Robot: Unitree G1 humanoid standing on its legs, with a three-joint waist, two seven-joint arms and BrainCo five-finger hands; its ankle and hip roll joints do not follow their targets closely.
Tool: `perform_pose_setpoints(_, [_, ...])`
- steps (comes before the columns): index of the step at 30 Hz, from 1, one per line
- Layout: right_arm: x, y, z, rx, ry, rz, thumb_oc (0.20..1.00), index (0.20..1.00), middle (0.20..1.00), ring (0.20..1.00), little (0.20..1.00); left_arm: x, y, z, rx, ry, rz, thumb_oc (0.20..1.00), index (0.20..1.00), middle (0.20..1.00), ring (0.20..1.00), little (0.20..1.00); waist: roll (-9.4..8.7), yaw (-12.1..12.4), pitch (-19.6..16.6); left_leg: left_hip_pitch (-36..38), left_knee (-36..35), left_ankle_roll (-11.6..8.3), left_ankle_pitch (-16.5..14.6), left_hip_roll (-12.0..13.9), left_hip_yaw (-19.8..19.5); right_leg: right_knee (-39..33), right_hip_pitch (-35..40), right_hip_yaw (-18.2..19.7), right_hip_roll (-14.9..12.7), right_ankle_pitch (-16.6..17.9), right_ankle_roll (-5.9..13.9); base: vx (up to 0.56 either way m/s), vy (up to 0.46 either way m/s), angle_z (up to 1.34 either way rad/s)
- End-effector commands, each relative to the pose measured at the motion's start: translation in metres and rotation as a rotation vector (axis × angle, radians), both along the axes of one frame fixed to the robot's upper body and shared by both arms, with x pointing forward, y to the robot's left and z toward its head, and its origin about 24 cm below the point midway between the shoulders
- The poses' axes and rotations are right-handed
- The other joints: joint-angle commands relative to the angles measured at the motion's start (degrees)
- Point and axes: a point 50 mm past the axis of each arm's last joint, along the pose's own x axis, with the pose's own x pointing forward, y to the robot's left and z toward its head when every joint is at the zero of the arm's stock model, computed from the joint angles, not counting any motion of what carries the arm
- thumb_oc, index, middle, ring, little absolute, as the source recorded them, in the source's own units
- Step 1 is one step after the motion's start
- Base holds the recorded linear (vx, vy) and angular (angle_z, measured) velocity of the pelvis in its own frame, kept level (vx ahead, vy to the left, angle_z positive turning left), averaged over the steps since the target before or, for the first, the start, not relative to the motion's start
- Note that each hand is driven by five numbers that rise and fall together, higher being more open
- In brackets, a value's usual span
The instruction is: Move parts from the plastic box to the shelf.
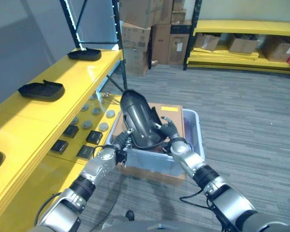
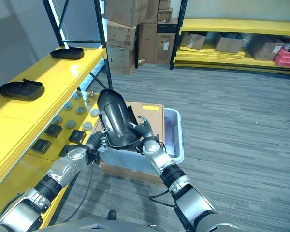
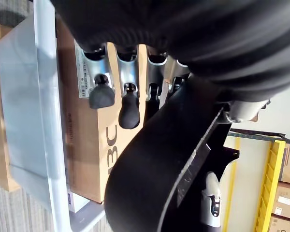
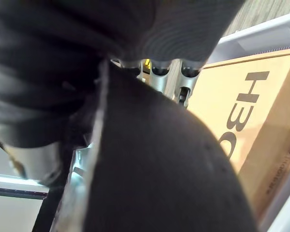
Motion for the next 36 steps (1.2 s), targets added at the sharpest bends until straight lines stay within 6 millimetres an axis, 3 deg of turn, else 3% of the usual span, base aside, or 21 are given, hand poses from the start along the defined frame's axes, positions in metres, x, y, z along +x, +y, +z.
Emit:
perform_pose_setpoints(1, [0.007,0.021,0.013,0.121,-0.07,0.025,1.0,1.0,1.0,1.0,1.0,0.027,-0.022,0.056,-0.129,-0.276,-0.023,0.2,0.2,0.2,0.2,0.2,-4.88,1.36,-1.07,0.93,-1.06,0.38,-4.2,-0.63,-1.29,-8.04,2.59,0.36,-7.88,6.28,6.9,0.0,0.0,0.0])
perform_pose_setpoints(10, [0.007,0.009,0.013,0.148,-0.063,-0.057,1.0,1.0,1.0,1.0,1.0,0.034,-0.001,0.066,-0.068,-0.386,0.088,0.2,0.2,0.2,0.2,0.2,-4.92,1.07,-1.07,0.97,-1.27,0.26,-4.0,-0.53,-1.16,-8.41,2.58,0.66,-7.8,6.58,6.87,0.0,0.0,0.0])
perform_pose_setpoints(15, [-0.013,-0.034,0.009,0.165,-0.079,-0.155,1.0,1.0,1.0,1.0,1.0,0.029,0.048,0.078,0.042,-0.513,0.248,0.2,0.2,0.2,0.2,0.2,-5.09,-0.18,-0.74,0.94,-1.46,0.4,-3.85,-0.56,-0.74,-8.47,2.3,1.36,-7.65,6.67,6.99,0.0,0.0,0.0])
perform_pose_setpoints(16, [-0.023,-0.055,0.003,0.149,-0.074,-0.211,1.0,1.0,1.0,1.0,1.0,0.024,0.069,0.08,0.07,-0.539,0.307,0.2,0.2,0.2,0.2,0.2,-5.12,-0.58,-0.63,0.89,-1.5,0.46,-3.82,-0.52,-0.51,-8.46,2.15,1.54,-7.7,6.71,7.11,0.0,0.0,0.0])
perform_pose_setpoints(17, [-0.029,-0.063,-0.001,0.152,-0.061,-0.239,1.0,1.0,1.0,1.0,1.0,0.021,0.077,0.079,0.085,-0.549,0.329,0.2,0.2,0.2,0.2,0.2,-5.14,-0.75,-0.6,0.87,-1.52,0.49,-3.82,-0.51,-0.4,-8.41,2.06,1.62,-7.71,6.72,7.15,-0.01,0.04,-0.09])
perform_pose_setpoints(18, [-0.051,-0.091,-0.019,0.149,0.001,-0.335,1.0,1.0,1.0,1.0,1.0,0.009,0.106,0.078,0.129,-0.575,0.407,0.2,0.2,0.2,0.2,0.2,-5.16,-1.47,-0.45,0.83,-1.65,0.68,-3.8,-0.51,-0.1,-8.2,1.71,2.0,-7.7,6.68,7.2,0.0,0.031,-0.11])
perform_pose_setpoints(19, [-0.053,-0.092,-0.02,0.145,0.004,-0.337,1.0,1.0,1.0,1.0,1.0,0.008,0.107,0.078,0.131,-0.577,0.411,0.2,0.2,0.2,0.2,0.2,-5.17,-1.5,-0.49,0.82,-1.67,0.68,-3.79,-0.51,-0.08,-8.18,1.68,2.01,-7.7,6.67,7.21,0.0,0.053,-0.23])
perform_pose_setpoints(20, [-0.078,-0.116,-0.042,0.118,0.103,-0.437,1.0,1.0,1.0,1.0,1.0,-0.006,0.136,0.078,0.149,-0.589,0.494,0.2,0.2,0.2,0.2,0.2,-5.14,-2.3,-0.42,0.66,-1.8,0.86,-3.69,-0.61,0.26,-7.89,1.32,2.31,-7.75,6.62,7.34,0.0,0.037,-0.19])
perform_pose_setpoints(22, [-0.101,-0.131,-0.063,0.088,0.192,-0.486,1.0,1.0,1.0,1.0,1.0,-0.018,0.154,0.079,0.172,-0.6,0.544,0.2,0.2,0.2,0.2,0.2,-5.07,-2.55,-0.28,0.3,-1.8,1.08,-3.76,-0.95,0.18,-7.49,0.95,2.5,-7.92,6.52,7.51,-0.01,0.032,-0.2])
perform_pose_setpoints(26, [-0.147,-0.143,-0.101,0.112,0.37,-0.578,1.0,1.0,1.0,1.0,1.0,-0.035,0.179,0.085,0.208,-0.625,0.637,0.2,0.2,0.2,0.2,0.2,-5.01,-2.39,0.06,-1.08,-1.8,2.08,-3.89,-2.17,-2.15,-4.49,-0.23,4.03,-7.87,5.14,7.7,-0.02,-0.02,-0.08])
perform_pose_setpoints(29, [-0.184,-0.15,-0.121,0.079,0.475,-0.614,1.0,1.0,1.0,1.0,1.0,-0.036,0.181,0.085,0.2,-0.651,0.676,0.2,0.2,0.2,0.2,0.2,-4.82,-4.7,0.29,-2.42,-1.8,2.84,-2.76,-3.48,-9.03,-1.51,-1.79,11.55,-2.76,2.24,5.11,-0.07,-0.079,0.49])
perform_pose_setpoints(32, [-0.195,-0.146,-0.132,0.036,0.552,-0.572,1.0,1.0,1.0,1.0,1.0,-0.038,0.181,0.089,0.176,-0.657,0.713,0.2,0.2,0.2,0.2,0.2,-5.03,-4.28,0.88,-3.16,-1.8,2.28,-1.74,-3.67,-11.77,-0.67,-2.22,11.43,-1.01,1.63,4.31,-0.11,-0.122,1.74])
perform_pose_setpoints(33, [-0.199,-0.145,-0.137,-0.002,0.598,-0.543,1.0,1.0,1.0,1.0,1.0,-0.043,0.184,0.089,0.171,-0.661,0.745,0.2,0.2,0.2,0.2,0.2,-5.14,-2.48,1.79,-4.12,-1.8,1.42,-0.31,-3.23,-13.61,-0.55,-2.02,10.82,0.28,0.78,3.26,-0.13,-0.118,0.75])
perform_pose_setpoints(36, [-0.202,-0.146,-0.143,-0.061,0.639,-0.491,1.0,1.0,1.0,1.0,1.0,-0.049,0.191,0.084,0.171,-0.647,0.784,0.2,0.2,0.2,0.2,0.2,-5.29,-0.05,3.23,-6.46,-1.58,0.17,1.6,-3.03,-15.53,-1.18,-1.06,8.99,1.19,0.41,2.47,-0.13,-0.08,0.99])
